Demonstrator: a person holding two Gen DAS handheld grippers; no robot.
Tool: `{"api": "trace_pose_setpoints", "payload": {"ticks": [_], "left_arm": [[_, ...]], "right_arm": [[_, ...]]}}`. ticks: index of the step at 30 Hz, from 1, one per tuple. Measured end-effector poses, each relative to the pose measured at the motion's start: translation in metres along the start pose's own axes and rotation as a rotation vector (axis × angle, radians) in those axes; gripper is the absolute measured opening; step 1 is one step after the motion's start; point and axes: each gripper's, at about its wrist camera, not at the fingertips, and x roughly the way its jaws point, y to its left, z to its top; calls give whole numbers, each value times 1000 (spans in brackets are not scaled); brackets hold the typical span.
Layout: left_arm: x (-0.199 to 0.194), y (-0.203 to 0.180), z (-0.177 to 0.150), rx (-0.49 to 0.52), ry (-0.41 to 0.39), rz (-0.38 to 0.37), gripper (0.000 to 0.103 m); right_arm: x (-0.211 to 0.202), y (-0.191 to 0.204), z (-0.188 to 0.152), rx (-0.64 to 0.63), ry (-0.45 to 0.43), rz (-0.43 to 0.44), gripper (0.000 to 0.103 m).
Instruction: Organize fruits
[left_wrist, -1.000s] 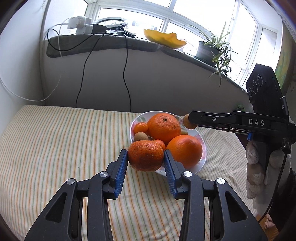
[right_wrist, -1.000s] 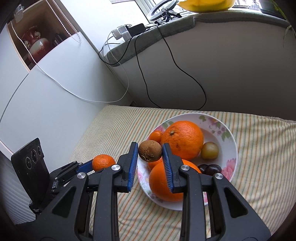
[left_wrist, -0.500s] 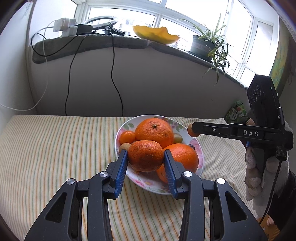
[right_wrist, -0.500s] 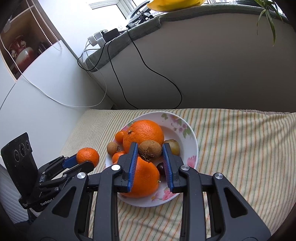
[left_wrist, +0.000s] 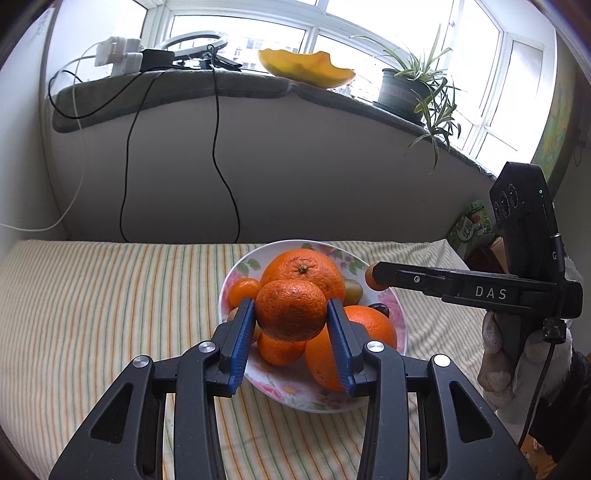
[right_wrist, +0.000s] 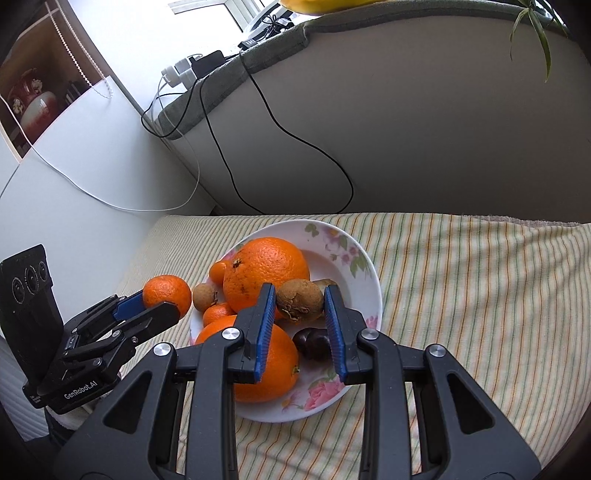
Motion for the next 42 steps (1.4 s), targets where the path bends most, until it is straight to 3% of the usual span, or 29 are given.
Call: {"api": "trace_pose_setpoints", "payload": {"ticks": [4, 5, 6, 7, 8, 36, 42], "left_arm": [[-1, 0, 0, 0, -3, 1, 38], [-2, 0, 1, 0, -2, 1, 39], [-2, 0, 1, 1, -3, -1, 42], [-3, 0, 1, 0, -10, -1, 50], [-5, 0, 2, -2, -18, -2, 52], [-37, -3, -6, -2, -63, 14, 53], [-50, -3, -12, -7, -79, 31, 59]], "right_arm": [[0, 2, 1, -9, 1, -3, 31], [0, 2, 1, -11, 1, -4, 34], [0, 3, 1, -12, -1, -4, 44], [-1, 3, 1, -11, -6, -6, 53], [-2, 3, 1, -13, -12, -6, 54], [-30, 30, -16, -84, -68, -37, 63], [-45, 40, -28, -108, -113, -71, 71]]}}
